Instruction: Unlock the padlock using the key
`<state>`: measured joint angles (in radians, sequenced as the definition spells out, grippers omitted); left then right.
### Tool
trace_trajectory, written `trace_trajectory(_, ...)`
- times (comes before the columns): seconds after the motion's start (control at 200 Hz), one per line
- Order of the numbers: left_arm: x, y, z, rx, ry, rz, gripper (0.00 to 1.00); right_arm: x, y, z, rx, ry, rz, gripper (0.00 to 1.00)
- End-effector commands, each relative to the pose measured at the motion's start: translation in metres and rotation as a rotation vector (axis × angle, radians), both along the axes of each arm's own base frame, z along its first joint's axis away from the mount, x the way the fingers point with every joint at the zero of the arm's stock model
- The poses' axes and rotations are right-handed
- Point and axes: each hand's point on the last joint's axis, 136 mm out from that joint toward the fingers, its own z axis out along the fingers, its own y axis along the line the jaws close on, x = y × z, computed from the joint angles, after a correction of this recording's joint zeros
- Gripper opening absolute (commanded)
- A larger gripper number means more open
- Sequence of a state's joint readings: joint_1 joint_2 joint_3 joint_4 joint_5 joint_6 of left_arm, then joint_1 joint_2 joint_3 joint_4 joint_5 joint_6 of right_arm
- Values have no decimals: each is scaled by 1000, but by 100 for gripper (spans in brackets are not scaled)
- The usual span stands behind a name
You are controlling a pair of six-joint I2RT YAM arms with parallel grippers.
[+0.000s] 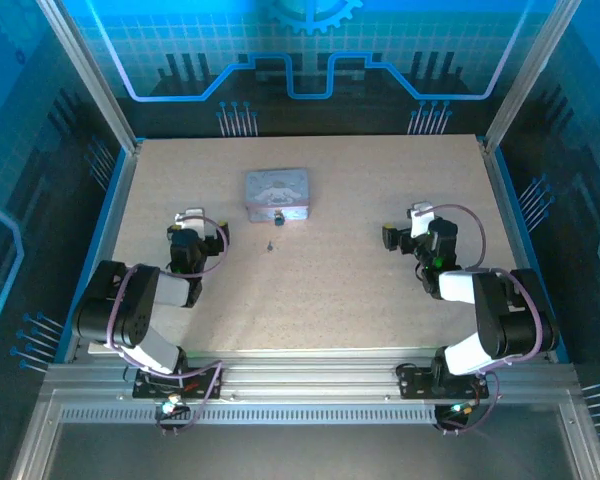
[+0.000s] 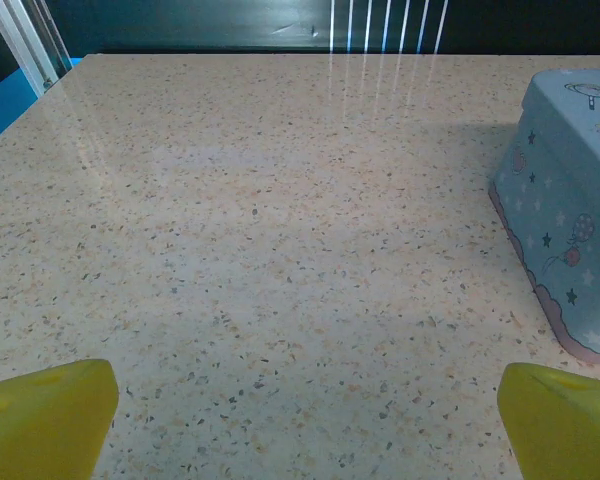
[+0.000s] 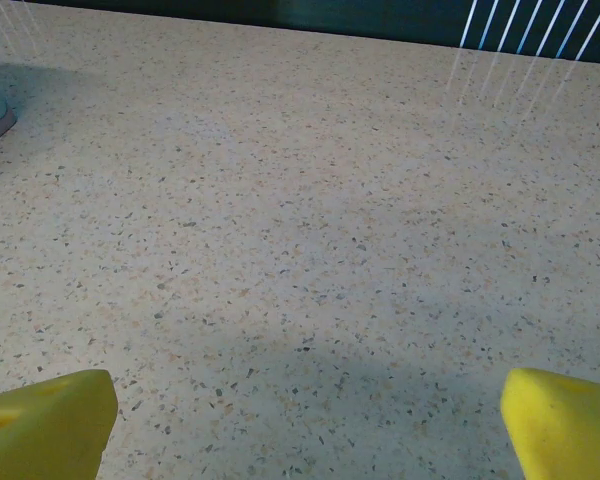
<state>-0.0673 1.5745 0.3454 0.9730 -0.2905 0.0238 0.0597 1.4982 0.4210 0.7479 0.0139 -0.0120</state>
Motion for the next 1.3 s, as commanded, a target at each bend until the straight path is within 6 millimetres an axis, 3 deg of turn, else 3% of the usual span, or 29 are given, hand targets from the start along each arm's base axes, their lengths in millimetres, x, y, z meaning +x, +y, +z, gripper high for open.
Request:
trace_trajectory(0.0,6,0,13,-28,-40,-3,99,4,-2,3,0,-8,3,100)
trace_trajectory(1.1,5,0,13,-29,-42,-3,99,4,-2,3,3,-6,4,100)
trace_trajectory(1.291,-17,0,37,-34,-132,-5,99,4,-3,3,4,-7,2,100)
